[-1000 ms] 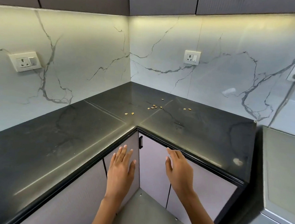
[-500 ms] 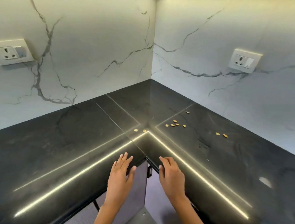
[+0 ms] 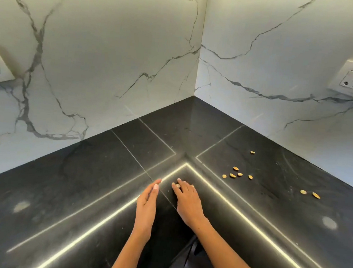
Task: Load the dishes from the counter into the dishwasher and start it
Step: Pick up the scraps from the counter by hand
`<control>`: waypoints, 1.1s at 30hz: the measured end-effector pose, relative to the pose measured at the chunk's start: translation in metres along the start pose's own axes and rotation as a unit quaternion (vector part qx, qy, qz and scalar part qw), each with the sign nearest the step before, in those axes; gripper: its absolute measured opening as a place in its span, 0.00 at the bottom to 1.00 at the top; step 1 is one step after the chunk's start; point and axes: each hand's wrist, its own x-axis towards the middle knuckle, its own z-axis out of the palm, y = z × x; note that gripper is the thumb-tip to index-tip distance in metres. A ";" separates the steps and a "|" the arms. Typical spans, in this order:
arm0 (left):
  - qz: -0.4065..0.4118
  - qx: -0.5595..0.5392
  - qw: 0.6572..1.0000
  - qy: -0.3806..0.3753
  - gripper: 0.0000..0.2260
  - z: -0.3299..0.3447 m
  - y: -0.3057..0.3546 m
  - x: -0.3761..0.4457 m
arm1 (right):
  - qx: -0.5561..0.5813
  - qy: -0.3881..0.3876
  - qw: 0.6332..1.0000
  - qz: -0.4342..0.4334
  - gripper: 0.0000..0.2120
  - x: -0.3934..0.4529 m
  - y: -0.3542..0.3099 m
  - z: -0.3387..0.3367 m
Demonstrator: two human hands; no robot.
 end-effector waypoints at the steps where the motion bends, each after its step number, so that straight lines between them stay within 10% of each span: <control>1: -0.017 -0.041 0.999 -0.009 0.12 -0.001 0.001 0.006 | -0.001 0.003 1.000 0.000 0.28 0.001 -0.001 0.002; 15: -0.172 -0.257 0.950 -0.045 0.16 0.032 -0.022 0.062 | 0.021 0.026 0.999 -0.014 0.06 0.017 0.033 0.006; 29: -0.297 -0.471 0.830 -0.021 0.19 0.071 -0.017 0.079 | 0.237 0.145 0.959 -0.046 0.13 0.024 0.011 -0.049; 33: -0.291 -0.471 0.833 -0.005 0.17 0.059 -0.017 0.084 | 0.185 0.184 0.962 0.075 0.16 0.008 0.042 -0.033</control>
